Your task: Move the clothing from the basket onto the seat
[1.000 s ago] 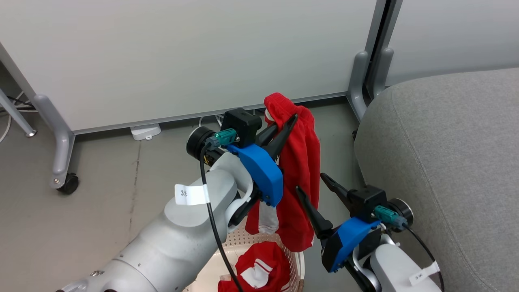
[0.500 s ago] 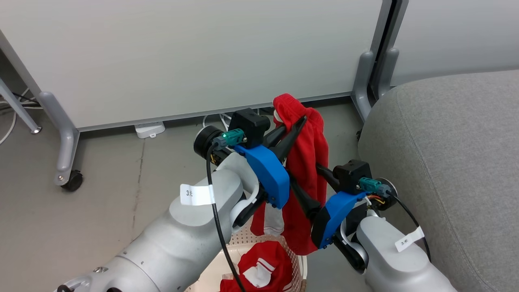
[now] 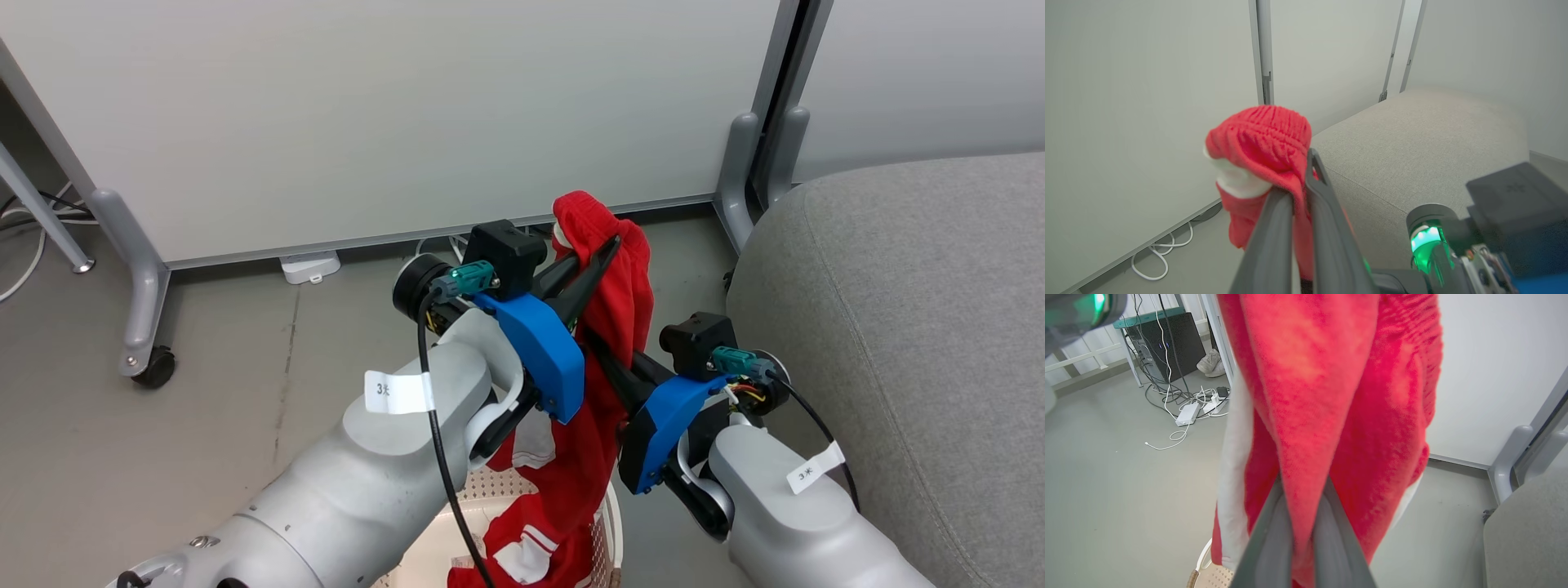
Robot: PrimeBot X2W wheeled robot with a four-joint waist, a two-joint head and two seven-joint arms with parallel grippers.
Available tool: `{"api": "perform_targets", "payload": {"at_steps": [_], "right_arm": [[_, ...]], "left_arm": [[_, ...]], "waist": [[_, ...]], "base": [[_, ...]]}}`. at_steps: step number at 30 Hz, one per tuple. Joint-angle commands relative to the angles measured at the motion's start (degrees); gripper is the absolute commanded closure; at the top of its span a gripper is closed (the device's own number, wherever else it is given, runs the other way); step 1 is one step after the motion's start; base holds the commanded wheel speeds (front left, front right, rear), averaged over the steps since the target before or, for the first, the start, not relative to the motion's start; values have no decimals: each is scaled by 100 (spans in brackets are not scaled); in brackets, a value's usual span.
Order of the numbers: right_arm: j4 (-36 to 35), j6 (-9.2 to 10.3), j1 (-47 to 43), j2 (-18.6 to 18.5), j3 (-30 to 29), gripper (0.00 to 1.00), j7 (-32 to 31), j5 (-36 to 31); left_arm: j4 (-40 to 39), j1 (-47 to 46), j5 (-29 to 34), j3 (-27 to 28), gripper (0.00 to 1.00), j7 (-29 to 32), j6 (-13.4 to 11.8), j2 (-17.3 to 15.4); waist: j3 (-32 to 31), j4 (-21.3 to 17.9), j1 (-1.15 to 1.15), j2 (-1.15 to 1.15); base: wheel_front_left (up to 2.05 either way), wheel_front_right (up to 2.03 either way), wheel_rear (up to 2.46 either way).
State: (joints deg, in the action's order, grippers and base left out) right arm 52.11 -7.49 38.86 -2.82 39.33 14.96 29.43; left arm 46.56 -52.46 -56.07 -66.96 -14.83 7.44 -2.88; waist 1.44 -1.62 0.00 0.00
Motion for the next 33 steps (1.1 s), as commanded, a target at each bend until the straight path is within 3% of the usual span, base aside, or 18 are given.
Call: {"api": "perform_targets", "payload": {"at_steps": [1,21,23,24,33], "right_arm": [[-27,-1,108,-12,-10,100,30,22],[-69,-1,-59,-12,-118,100,32,-100],[-66,-1,-57,-12,-121,100,32,-104],[-62,-1,-56,-12,-113,100,32,-110],[-41,-1,-19,-12,-131,100,33,-204]], "left_arm": [[34,-48,-44,9,100,-43,8,-1],[111,-29,4,65,98,-45,-49,-1],[116,-28,23,74,39,-45,-59,-1],[117,-27,37,75,1,-45,-59,0],[104,74,236,323,0,-45,-82,-1]], "waist": [[-13,-3,0,0],[-83,-53,0,0],[-83,-53,0,0],[-83,-53,0,0],[-71,-32,0,0]], "base": [[0,0,0],[0,0,0],[0,0,0],[0,0,0],[0,0,0]]}}
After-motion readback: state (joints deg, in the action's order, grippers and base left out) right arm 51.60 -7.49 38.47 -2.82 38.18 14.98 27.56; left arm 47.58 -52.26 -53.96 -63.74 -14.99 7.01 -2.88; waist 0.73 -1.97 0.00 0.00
